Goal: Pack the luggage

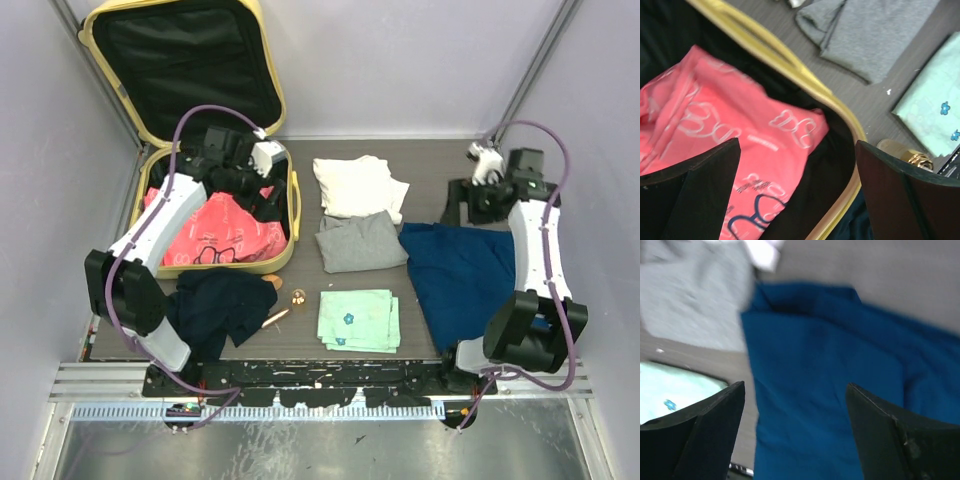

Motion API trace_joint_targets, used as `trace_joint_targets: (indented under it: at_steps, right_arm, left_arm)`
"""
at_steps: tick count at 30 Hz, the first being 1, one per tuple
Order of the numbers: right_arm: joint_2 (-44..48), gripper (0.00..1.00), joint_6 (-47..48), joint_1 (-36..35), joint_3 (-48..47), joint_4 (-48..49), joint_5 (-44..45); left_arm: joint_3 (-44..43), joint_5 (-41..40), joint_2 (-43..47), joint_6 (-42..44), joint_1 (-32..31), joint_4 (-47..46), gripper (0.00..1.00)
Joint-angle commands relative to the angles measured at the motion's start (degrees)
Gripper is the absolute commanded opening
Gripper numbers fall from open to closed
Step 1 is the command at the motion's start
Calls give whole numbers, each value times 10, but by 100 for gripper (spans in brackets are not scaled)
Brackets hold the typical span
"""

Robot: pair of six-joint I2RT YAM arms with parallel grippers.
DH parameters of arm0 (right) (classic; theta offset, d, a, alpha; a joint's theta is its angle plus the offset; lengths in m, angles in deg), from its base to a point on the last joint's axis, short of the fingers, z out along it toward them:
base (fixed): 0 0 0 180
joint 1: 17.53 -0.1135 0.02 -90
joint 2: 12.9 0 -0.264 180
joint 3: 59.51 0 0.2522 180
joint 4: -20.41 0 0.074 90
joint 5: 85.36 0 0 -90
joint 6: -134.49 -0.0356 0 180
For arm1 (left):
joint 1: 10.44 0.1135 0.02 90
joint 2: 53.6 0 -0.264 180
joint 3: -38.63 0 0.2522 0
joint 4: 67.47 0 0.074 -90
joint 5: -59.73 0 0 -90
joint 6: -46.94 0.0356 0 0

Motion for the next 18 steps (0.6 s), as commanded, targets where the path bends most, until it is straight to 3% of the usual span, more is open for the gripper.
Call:
trace_joint_targets:
  at_steps: [1, 7, 10, 18]
  right_arm:
    - [17, 85, 65, 98, 59, -86, 53]
    - [-18, 81, 98, 210, 140, -50, 104]
    - [-50, 79, 95, 221, 164, -19, 99]
    - [-176, 71, -52, 221, 146, 119, 97]
  left_arm:
    - [2, -5, 7, -19, -35, -51, 98]
    - [-4, 4, -14, -38, -47, -49, 98]
    - [-4, 5, -19, -38, -47, -46, 98]
    - [1, -16, -27, -34, -47, -47, 98]
